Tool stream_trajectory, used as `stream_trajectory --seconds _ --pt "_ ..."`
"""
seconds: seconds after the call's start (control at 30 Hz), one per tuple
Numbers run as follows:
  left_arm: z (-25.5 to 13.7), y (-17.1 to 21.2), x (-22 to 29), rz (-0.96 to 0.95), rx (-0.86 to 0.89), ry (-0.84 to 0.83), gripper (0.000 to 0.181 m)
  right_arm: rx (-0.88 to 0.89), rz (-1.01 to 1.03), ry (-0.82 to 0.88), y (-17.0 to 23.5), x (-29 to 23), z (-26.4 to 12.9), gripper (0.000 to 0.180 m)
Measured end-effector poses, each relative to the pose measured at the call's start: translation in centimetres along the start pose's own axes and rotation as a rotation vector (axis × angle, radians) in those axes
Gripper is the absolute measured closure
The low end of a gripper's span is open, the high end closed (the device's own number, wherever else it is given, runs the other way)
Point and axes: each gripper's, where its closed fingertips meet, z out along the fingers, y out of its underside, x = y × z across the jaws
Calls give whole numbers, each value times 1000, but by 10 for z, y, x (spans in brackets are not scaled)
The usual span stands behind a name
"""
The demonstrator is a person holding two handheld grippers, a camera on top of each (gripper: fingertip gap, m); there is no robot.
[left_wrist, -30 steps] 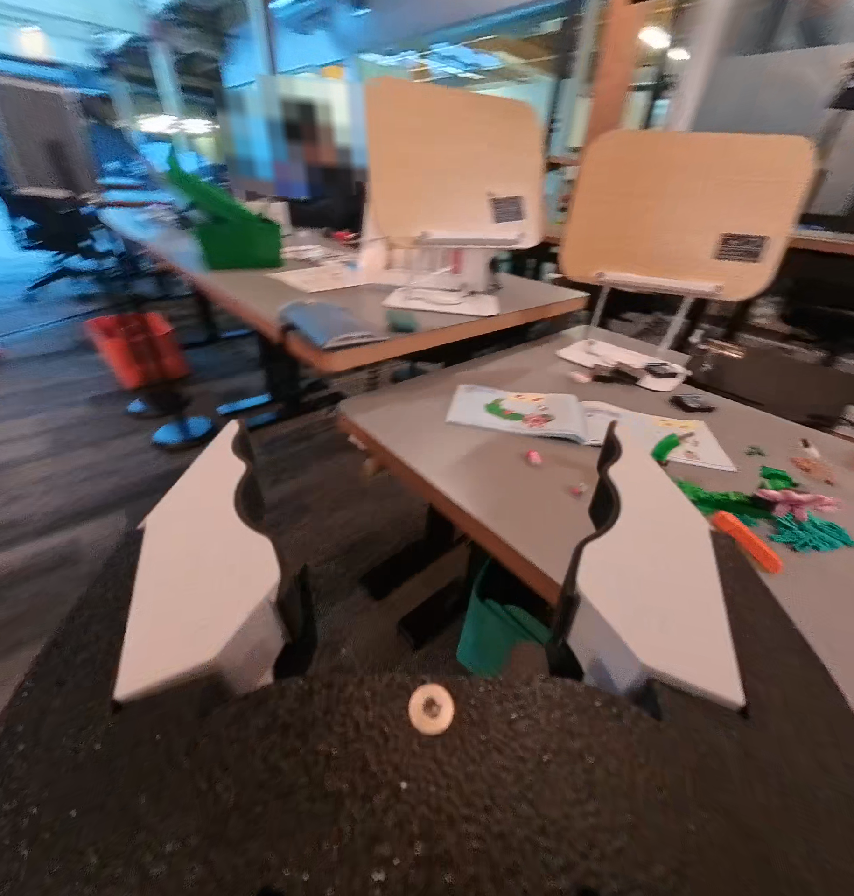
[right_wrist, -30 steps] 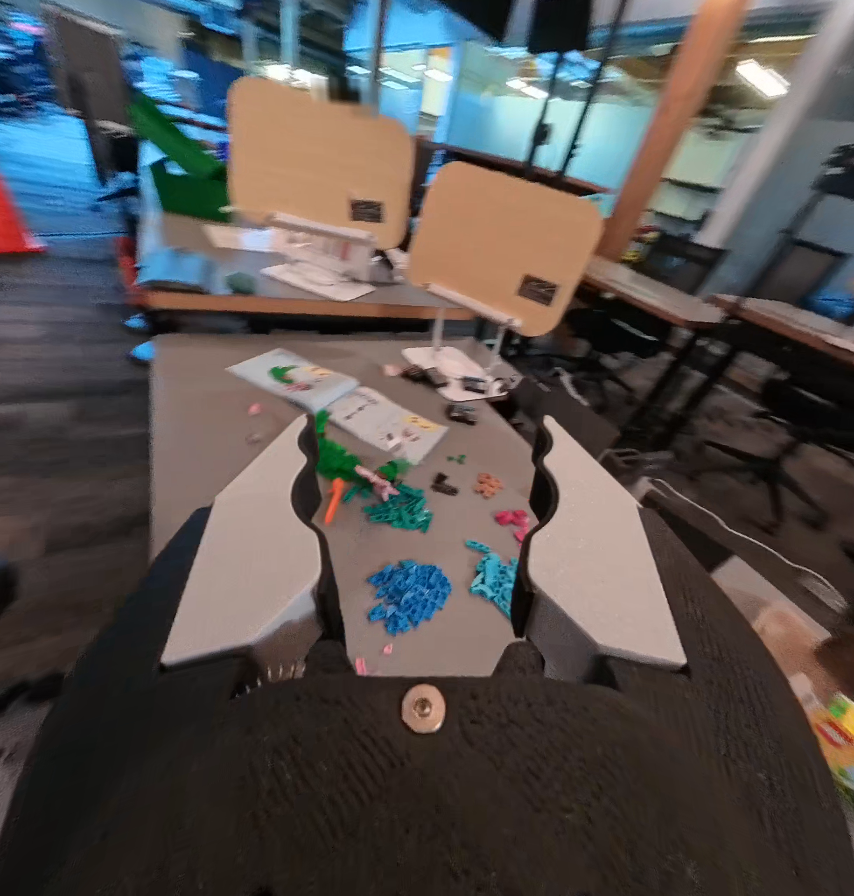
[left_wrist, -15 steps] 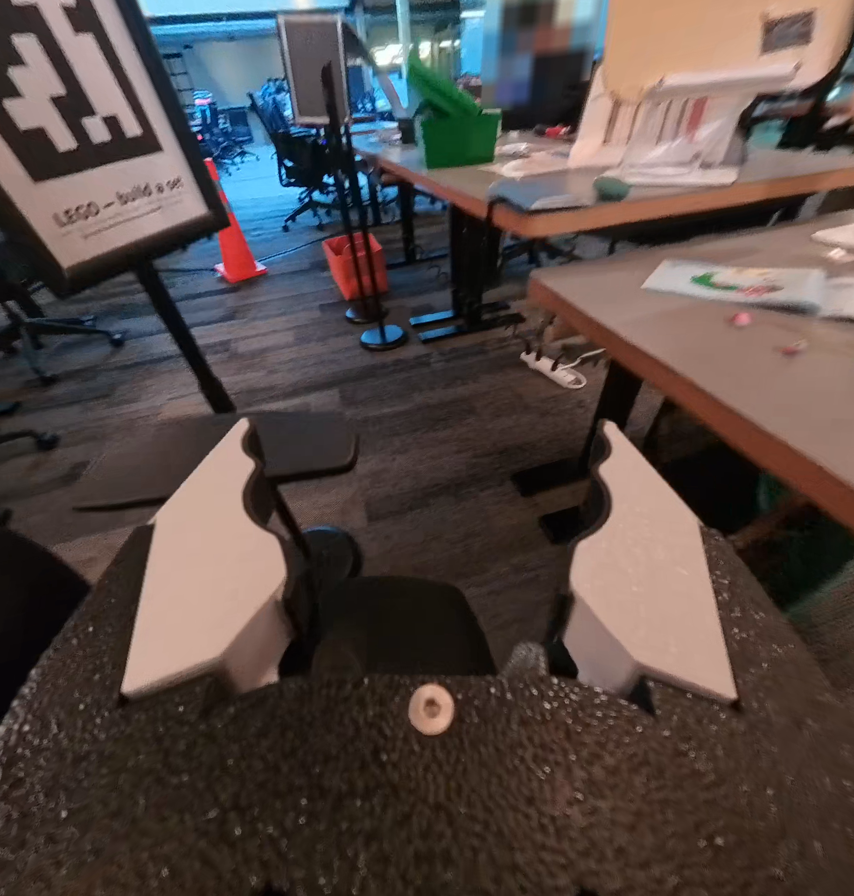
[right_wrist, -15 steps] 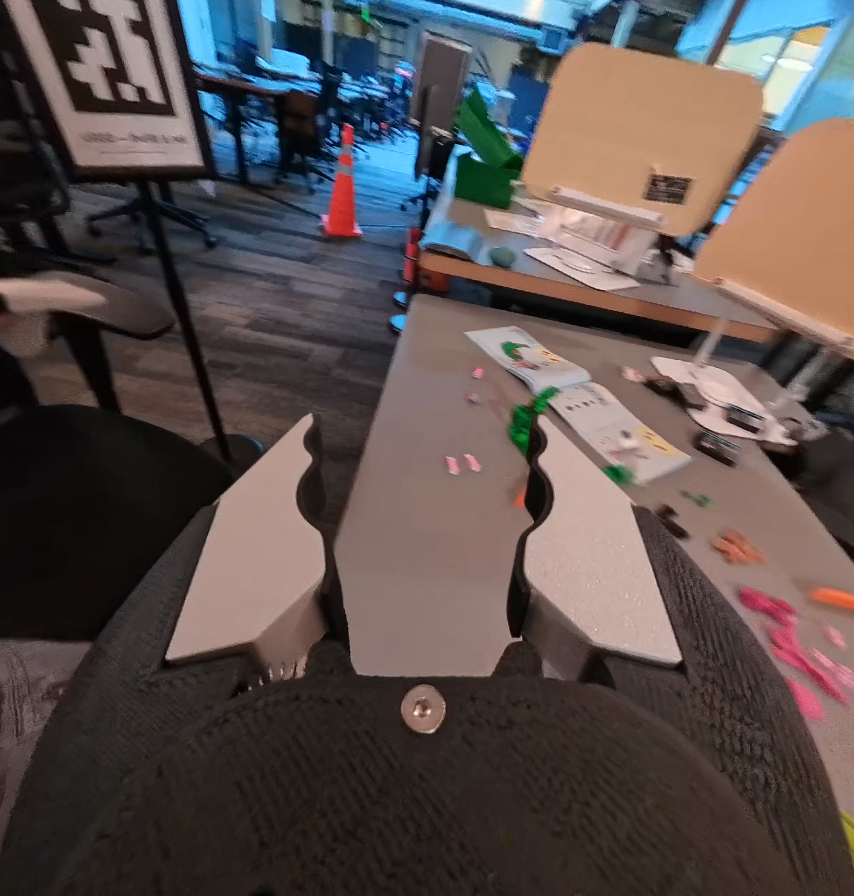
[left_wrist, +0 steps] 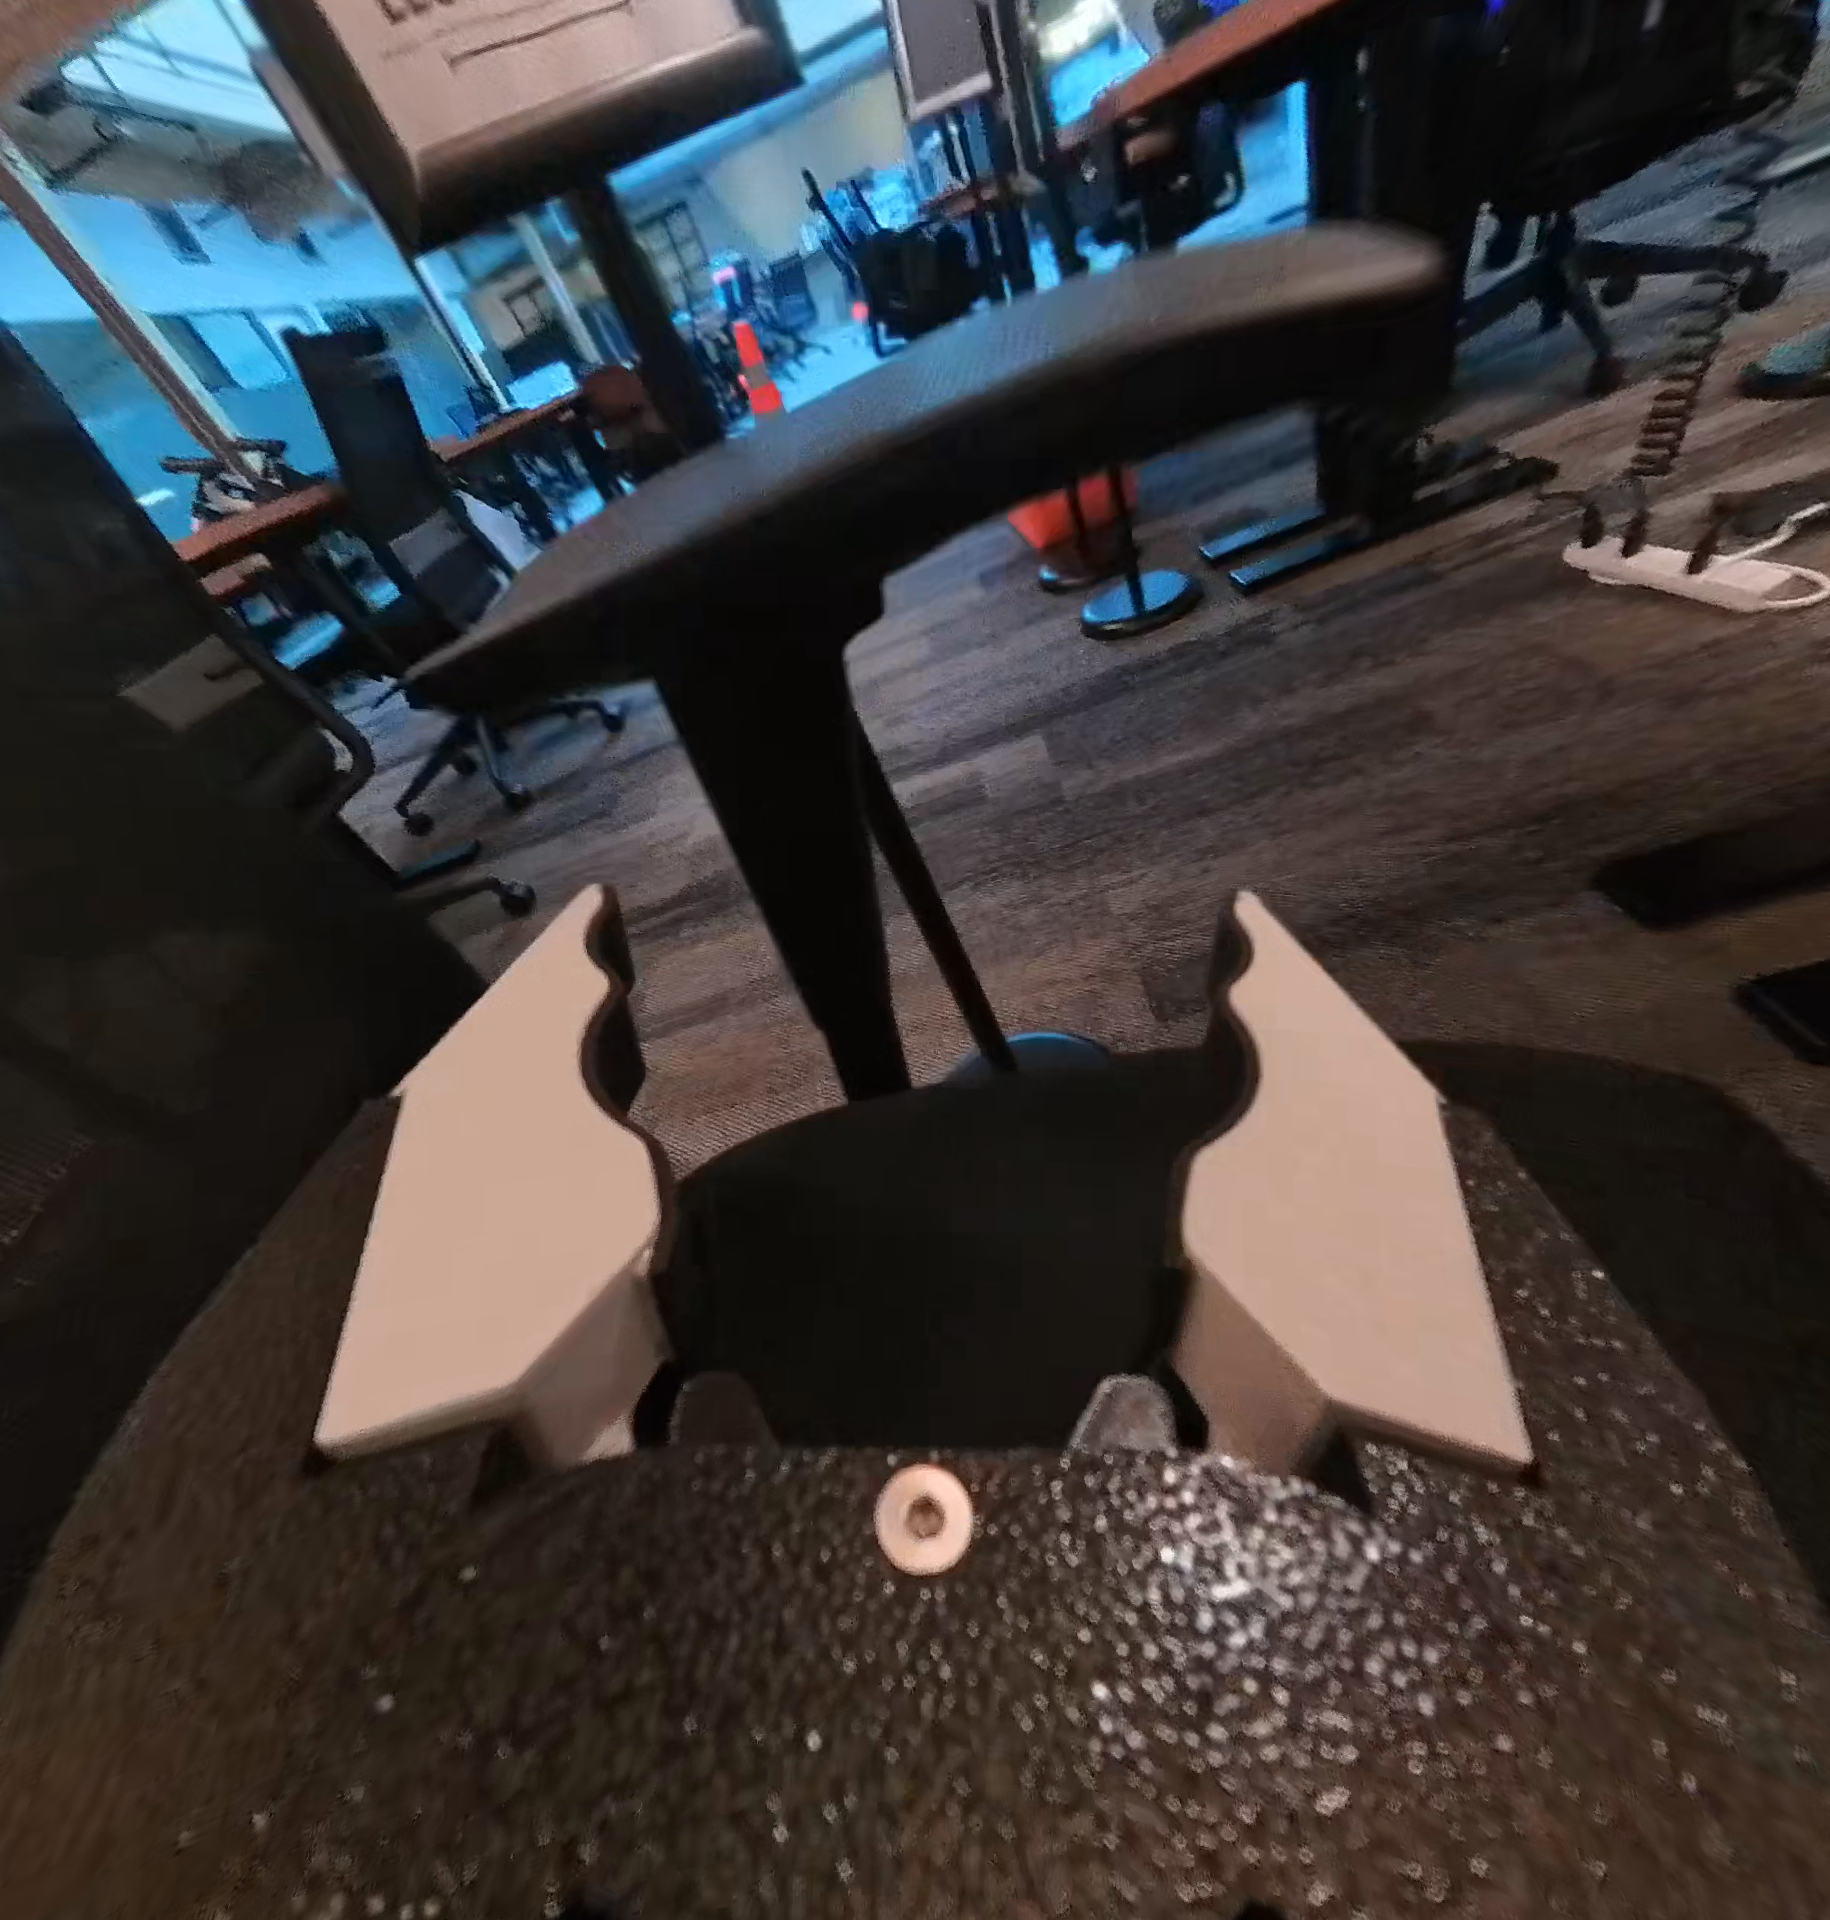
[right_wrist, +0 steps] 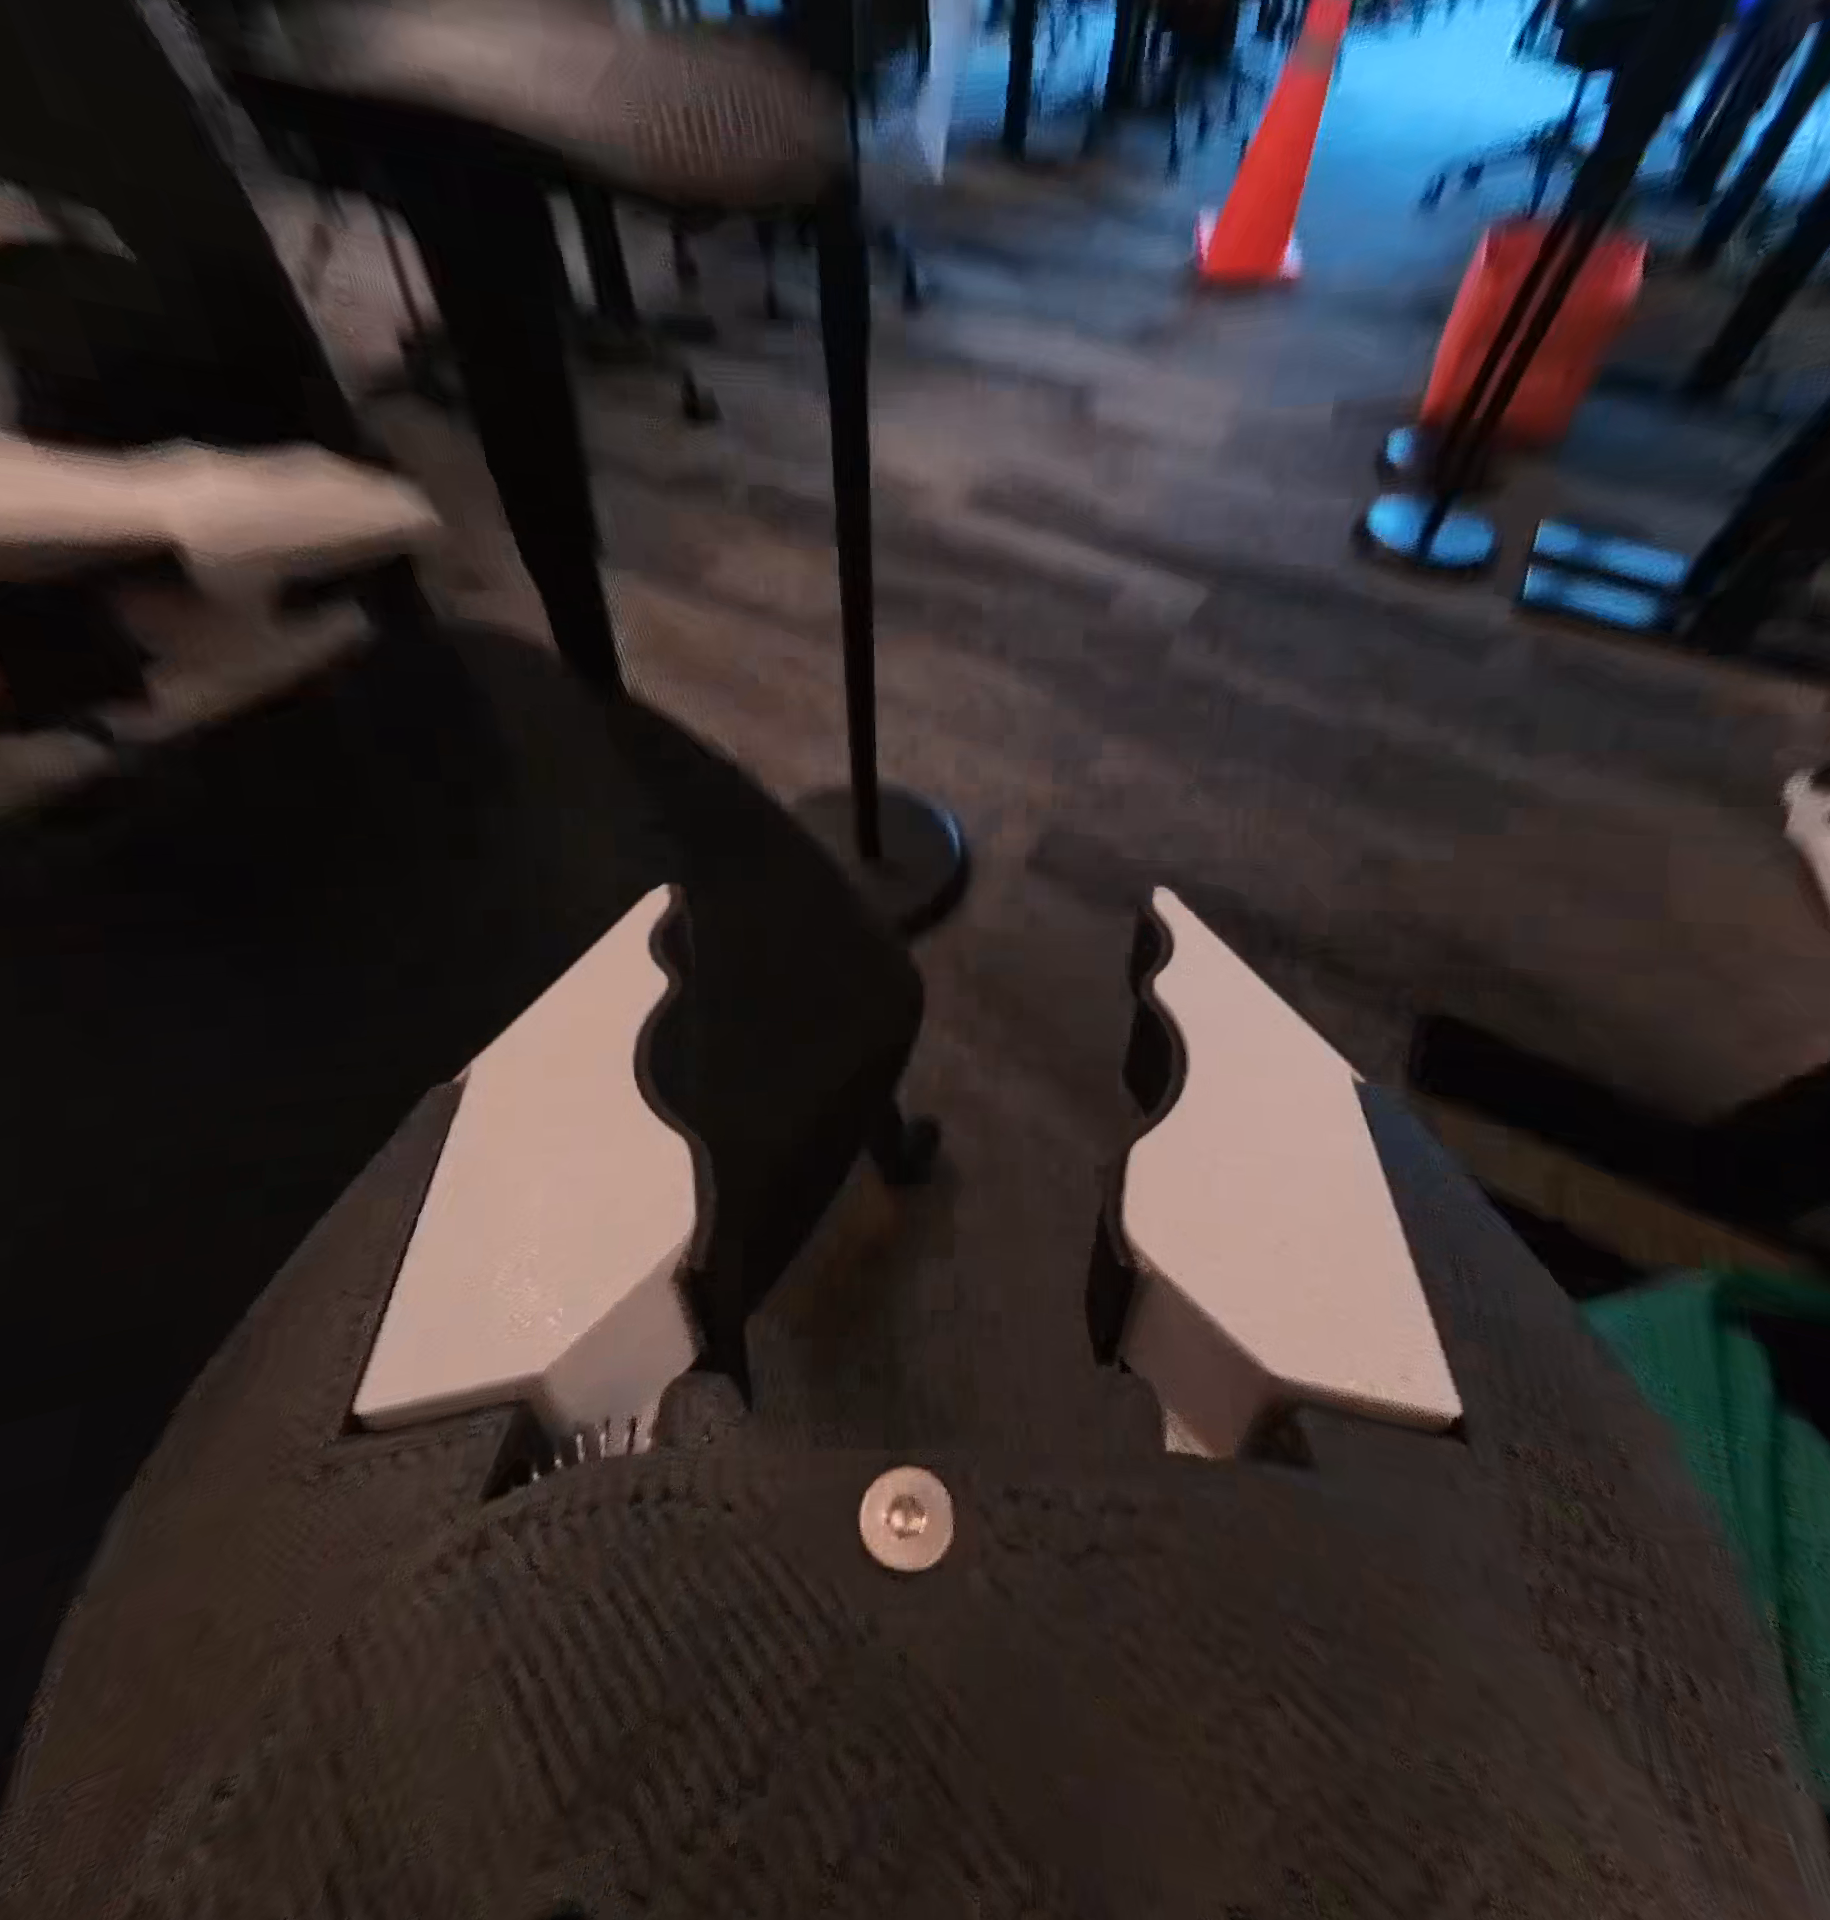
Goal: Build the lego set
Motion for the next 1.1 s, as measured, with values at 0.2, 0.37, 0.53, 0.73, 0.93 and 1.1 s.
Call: stream_trajectory --seconds 0.2,0.37,0.53,0.73,0.93,1.1 --pt "28 73 -3 -25 101 -98 68 -298 56 247 206 98 35 96" --pt "7 61 0 -11 336 -167 84 -408 263 635 341 210 -17 97" --pt "-4 59 2 87 404 -275 117 -521 473 1033 457 288 -134 100" --pt "-11 53 -19 -97 416 -273 111 -533 722 1325 571 322 -282 105" --pt "1 72 -9 -185 338 -159 116 -389 803 1286 643 349 -349 115" --pt "-9 66 3 -214 386 -48 121 -405 720 1130 677 388 -357 127"
